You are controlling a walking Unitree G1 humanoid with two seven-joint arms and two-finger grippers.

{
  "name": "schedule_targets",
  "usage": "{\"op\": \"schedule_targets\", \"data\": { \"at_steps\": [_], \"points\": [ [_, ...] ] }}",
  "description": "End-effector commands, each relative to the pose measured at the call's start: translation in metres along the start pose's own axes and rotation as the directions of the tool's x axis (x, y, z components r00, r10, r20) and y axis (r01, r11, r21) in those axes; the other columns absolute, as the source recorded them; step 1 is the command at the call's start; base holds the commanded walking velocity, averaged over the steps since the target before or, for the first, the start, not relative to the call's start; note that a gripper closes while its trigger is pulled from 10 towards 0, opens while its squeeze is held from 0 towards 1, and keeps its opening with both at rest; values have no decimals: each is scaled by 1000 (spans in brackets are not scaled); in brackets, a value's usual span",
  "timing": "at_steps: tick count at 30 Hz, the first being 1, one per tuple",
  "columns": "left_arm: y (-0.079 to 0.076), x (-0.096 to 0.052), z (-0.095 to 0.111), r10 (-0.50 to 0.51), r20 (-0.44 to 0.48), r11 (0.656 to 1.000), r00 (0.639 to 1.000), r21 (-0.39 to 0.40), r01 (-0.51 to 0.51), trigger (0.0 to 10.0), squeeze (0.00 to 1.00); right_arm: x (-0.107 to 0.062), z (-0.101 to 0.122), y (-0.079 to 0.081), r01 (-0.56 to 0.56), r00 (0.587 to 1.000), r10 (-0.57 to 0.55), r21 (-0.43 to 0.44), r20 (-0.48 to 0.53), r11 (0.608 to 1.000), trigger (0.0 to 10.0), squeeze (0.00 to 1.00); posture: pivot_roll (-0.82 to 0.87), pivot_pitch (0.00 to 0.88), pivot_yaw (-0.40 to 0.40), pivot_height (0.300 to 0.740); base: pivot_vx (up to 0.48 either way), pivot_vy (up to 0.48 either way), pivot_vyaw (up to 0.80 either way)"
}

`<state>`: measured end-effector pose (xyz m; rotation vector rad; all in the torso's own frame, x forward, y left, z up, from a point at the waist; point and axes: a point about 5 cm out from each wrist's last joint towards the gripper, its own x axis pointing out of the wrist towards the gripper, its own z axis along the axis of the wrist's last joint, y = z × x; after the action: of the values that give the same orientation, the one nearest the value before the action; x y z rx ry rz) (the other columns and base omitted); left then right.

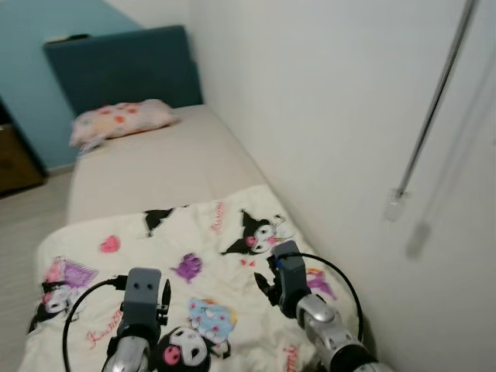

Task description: Clean up the room

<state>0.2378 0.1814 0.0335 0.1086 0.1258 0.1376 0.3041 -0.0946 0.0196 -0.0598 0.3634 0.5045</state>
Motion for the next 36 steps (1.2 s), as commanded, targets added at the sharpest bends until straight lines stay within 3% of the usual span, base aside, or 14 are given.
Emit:
{"op": "schedule_targets", "data": {
  "at_steps": [1, 6, 18, 23, 36],
  "points": [
    [3, -2, -1, 16, 4, 1000, 1000, -8, -16, 10000, 0, 0, 0, 4, -27, 1000, 27, -18, 11, 999, 10000, 0, -76, 0, 16, 740, 0, 0, 0],
    [1, -2, 1, 7, 17, 1000, 1000, -9, -7, 10000, 0, 1, 1, 6, -48, 999, 48, -29, 9, 998, 10000, 0, -76, 0, 13, 740, 0, -76, 0],
    [-3, -4, 4, 7, 37, 1000, 999, -11, -7, 10000, 0, 0, 2, 7, -80, 997, 81, -58, 12, 995, 10000, 0, -79, 0, 6, 740, 0, -455, 800],
    [1, -5, 4, 40, 33, 998, 999, -48, -39, 10000, 0, 0, 2, 11, -114, 993, 116, -89, 20, 989, 10000, 0, -80, 0, 1, 740, 0, 0, 235],
    [1, -6, 5, 51, 43, 998, 998, -32, -49, 10000, 0, 0, 3, 13, -134, 990, 137, -99, 27, 986, 10000, 0, -79, 0, -4, 740, 0, 0, 0]
  ]
}}
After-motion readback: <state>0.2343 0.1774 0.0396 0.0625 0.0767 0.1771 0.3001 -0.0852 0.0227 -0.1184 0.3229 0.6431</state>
